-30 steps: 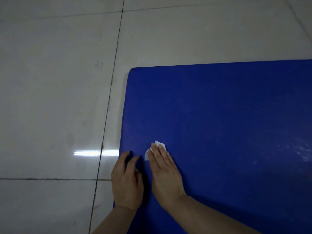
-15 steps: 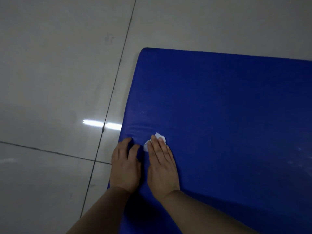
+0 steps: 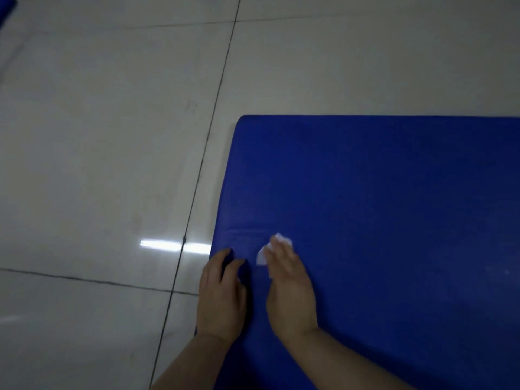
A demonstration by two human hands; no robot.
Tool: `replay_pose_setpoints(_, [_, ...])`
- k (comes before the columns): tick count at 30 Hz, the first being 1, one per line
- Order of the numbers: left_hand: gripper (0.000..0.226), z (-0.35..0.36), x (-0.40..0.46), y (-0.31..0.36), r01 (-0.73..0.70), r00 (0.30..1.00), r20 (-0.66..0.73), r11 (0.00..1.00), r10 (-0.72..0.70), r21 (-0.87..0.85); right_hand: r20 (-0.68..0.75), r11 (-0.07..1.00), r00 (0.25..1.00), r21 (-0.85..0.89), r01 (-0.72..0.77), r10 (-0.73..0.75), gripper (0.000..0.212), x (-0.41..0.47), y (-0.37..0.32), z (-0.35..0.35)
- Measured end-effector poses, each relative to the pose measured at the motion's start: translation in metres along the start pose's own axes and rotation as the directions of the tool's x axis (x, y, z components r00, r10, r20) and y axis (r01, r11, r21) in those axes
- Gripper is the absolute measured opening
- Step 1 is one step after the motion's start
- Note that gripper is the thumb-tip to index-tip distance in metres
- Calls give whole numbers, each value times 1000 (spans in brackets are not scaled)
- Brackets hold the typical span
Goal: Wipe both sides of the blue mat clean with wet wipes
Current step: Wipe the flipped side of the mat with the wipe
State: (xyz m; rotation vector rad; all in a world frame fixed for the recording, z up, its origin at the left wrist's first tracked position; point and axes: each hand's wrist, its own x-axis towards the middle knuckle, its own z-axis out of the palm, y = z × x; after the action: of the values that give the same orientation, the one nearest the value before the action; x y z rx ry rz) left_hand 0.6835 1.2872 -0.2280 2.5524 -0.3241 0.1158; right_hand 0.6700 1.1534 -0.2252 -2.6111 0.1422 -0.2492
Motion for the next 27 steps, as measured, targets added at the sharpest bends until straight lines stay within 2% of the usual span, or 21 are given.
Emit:
replay_pose_setpoints(3, [35,-7,-3,-2,38,999,-35,997,-40,-60,-75,987,984,34,-158,160,67,2,5,-1])
replay_pose_setpoints(5, [36,-19,-4,-6,108,987,-110,989,-120,-104,-38,992,991,-21,-128,127,73,-7,-9,4])
replay_pose_setpoints(8, [36,-42,-5,-15,246,932,-236,958,-275,-147,164,990,981,-81,118,-103,73,-37,-55,23])
replay_pose_setpoints(11, [33,-57,-8,-21,313,882,-313,934,-352,-170,262,935,899,46,350,-350,48,-54,-85,33])
replay_pose_setpoints(13, [32,-60,-12,-23,335,863,-329,921,-384,-197,338,872,814,43,488,-472,52,-54,-79,31])
replay_pose_setpoints(14, [29,-60,-15,-24,339,859,-330,917,-393,-209,332,863,812,8,506,-479,55,-51,-70,26])
replay_pose_setpoints(16, [26,-60,-18,-23,343,851,-332,909,-407,-235,218,908,889,-27,418,-403,54,-43,-45,14])
replay_pose_setpoints(18, [28,-60,-20,-25,373,831,-336,893,-443,-253,111,972,968,-45,233,-226,56,-41,-18,3])
replay_pose_setpoints(20, [35,-60,-21,-30,399,816,-344,883,-464,-247,109,998,992,-22,64,-61,72,-45,-6,-2])
replay_pose_setpoints(21, [38,-60,-22,-32,404,813,-348,882,-467,-241,117,999,993,-7,31,-30,76,-48,-9,0])
replay_pose_setpoints(22, [38,-61,-22,-33,403,813,-351,884,-465,-237,120,999,992,12,40,-42,75,-54,-17,5])
replay_pose_setpoints(25, [38,-60,-21,-30,359,838,-353,908,-415,-216,202,973,954,111,202,-221,61,-73,-63,20])
replay_pose_setpoints(26, [37,-59,-22,-28,341,852,-343,917,-395,-207,270,962,924,116,247,-270,59,-78,-77,20])
replay_pose_setpoints(27, [35,-58,-23,-27,329,866,-328,924,-378,-197,339,933,871,69,354,-356,58,-85,-87,22])
